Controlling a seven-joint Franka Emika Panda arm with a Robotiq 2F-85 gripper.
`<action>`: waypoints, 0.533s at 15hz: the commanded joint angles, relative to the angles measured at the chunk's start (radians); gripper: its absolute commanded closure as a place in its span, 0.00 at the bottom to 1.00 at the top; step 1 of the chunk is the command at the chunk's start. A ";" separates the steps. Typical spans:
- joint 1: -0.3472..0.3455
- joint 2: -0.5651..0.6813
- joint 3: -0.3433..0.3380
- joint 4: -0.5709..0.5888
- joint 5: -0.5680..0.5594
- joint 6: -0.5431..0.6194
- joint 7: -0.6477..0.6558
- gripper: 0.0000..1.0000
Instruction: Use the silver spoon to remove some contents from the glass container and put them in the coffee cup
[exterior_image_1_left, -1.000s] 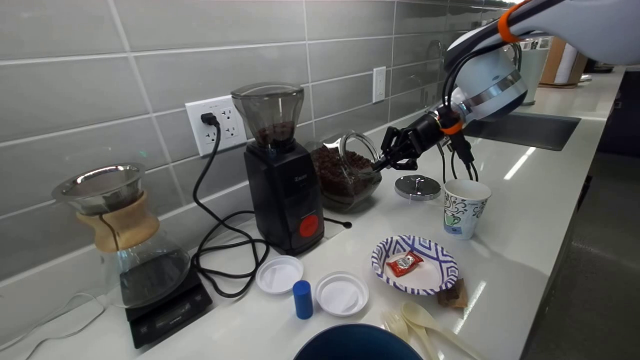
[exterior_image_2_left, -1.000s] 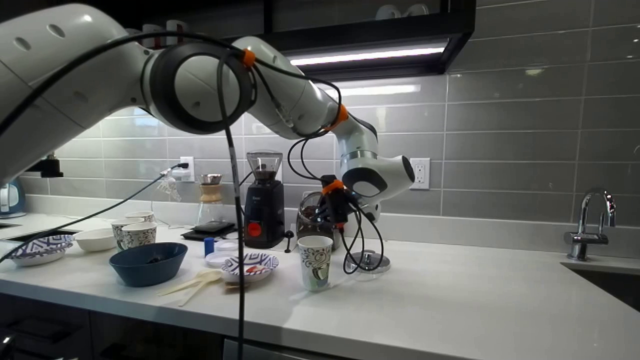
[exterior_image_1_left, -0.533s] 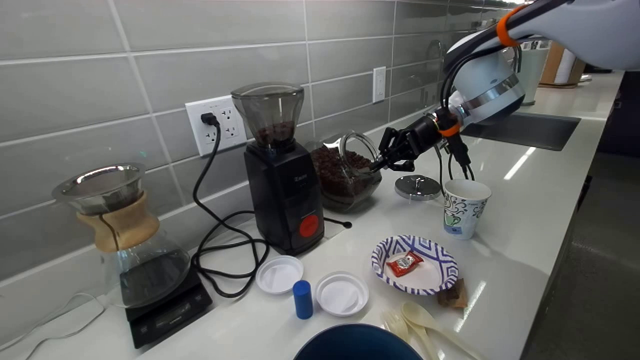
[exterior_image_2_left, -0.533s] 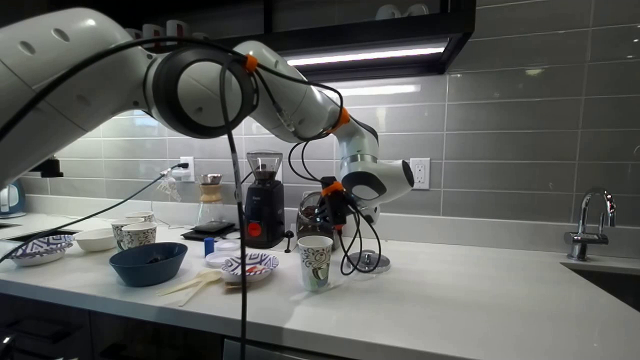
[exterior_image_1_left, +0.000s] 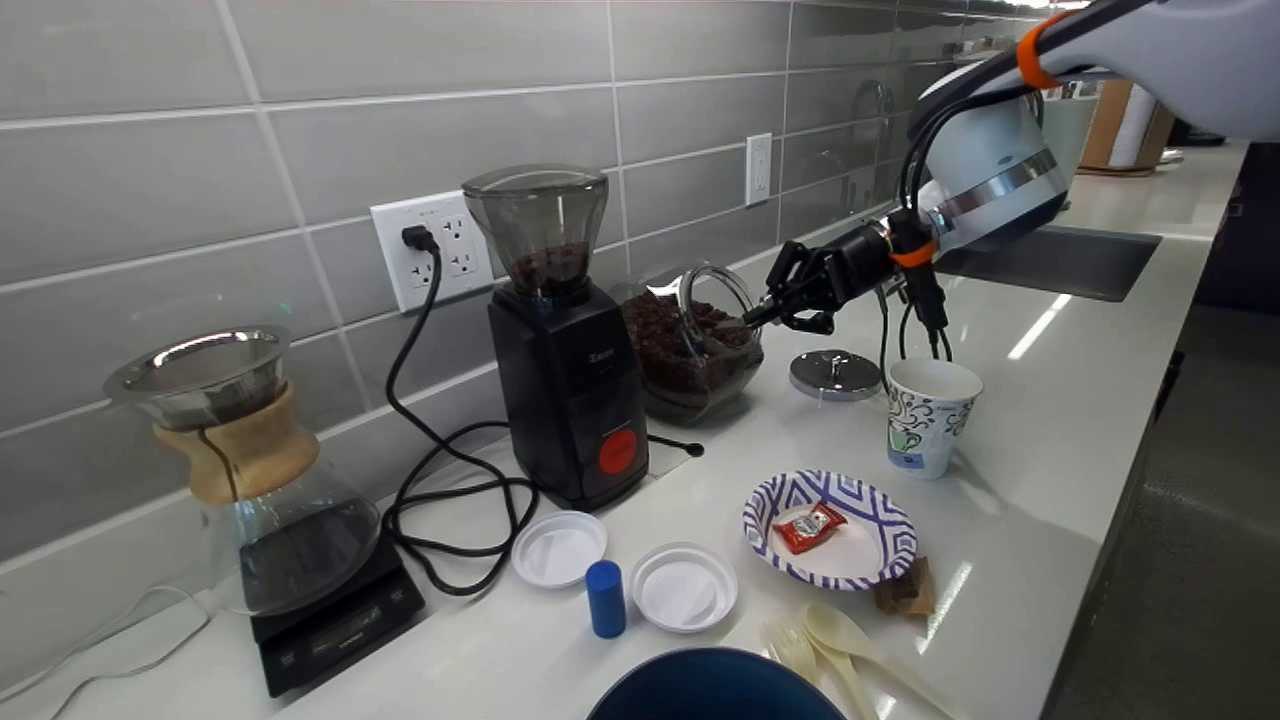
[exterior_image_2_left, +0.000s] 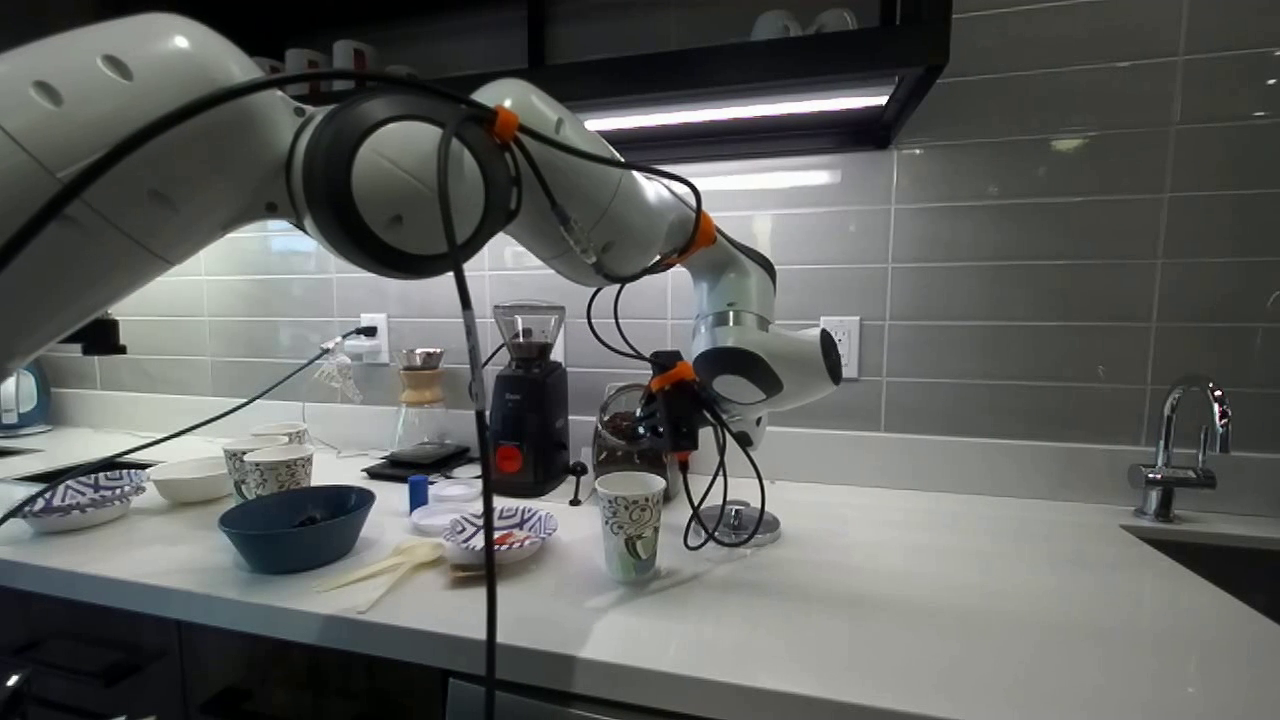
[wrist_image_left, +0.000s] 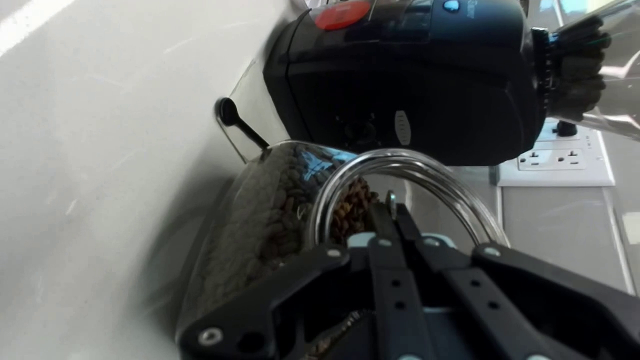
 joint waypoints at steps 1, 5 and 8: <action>-0.027 -0.013 0.004 0.000 0.033 -0.087 -0.034 0.99; -0.056 -0.032 -0.005 -0.017 0.039 -0.155 -0.089 0.99; -0.075 -0.041 -0.010 -0.023 0.048 -0.207 -0.128 0.99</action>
